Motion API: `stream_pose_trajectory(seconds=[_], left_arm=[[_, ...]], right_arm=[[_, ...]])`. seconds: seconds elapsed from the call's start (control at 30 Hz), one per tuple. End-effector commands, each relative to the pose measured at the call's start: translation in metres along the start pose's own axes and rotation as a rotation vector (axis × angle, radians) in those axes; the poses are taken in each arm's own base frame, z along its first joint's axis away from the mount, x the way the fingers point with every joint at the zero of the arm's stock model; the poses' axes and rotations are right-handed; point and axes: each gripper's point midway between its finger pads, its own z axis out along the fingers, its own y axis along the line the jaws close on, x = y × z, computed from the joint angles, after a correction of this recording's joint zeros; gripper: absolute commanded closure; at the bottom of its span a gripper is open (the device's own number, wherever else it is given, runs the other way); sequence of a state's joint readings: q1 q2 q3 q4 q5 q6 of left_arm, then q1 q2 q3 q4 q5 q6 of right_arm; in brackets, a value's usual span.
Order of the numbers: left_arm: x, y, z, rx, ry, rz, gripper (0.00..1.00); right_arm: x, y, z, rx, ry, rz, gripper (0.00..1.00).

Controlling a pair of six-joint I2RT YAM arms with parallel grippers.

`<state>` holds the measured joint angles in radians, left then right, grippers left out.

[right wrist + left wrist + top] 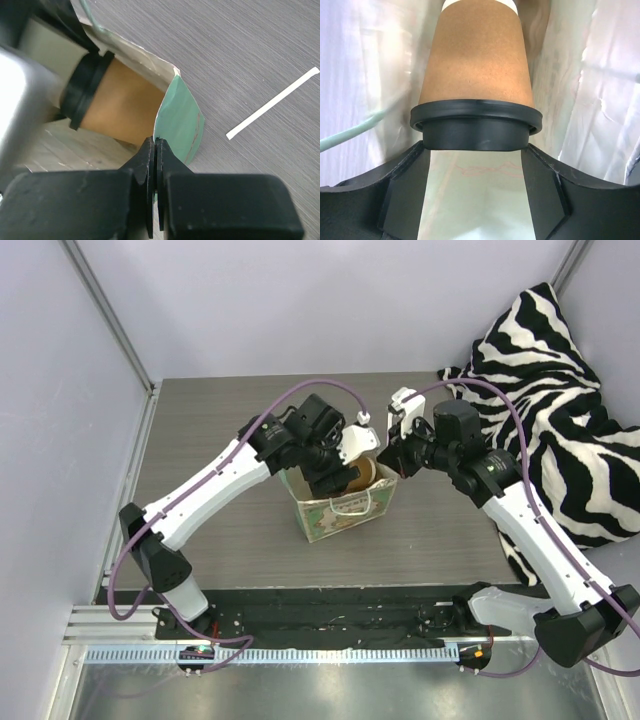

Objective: Pack the takeout coffee

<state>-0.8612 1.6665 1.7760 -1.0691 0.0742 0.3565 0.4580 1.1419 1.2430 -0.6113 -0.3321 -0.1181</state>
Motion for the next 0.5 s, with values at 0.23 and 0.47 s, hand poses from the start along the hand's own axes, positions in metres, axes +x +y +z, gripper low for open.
stream_pose_trajectory(seconds=[0.23,0.47], left_arm=[[-0.060,0.034,-0.079,-0.081,-0.248,-0.013,1.00],[-0.055,0.060,-0.142,-0.152,-0.302,-0.057,1.00]], right_arm=[[-0.007,-0.009,-0.004,0.040,-0.027,-0.080,0.99],[-0.006,-0.018,-0.004,0.084,-0.018,-0.085,0.99]])
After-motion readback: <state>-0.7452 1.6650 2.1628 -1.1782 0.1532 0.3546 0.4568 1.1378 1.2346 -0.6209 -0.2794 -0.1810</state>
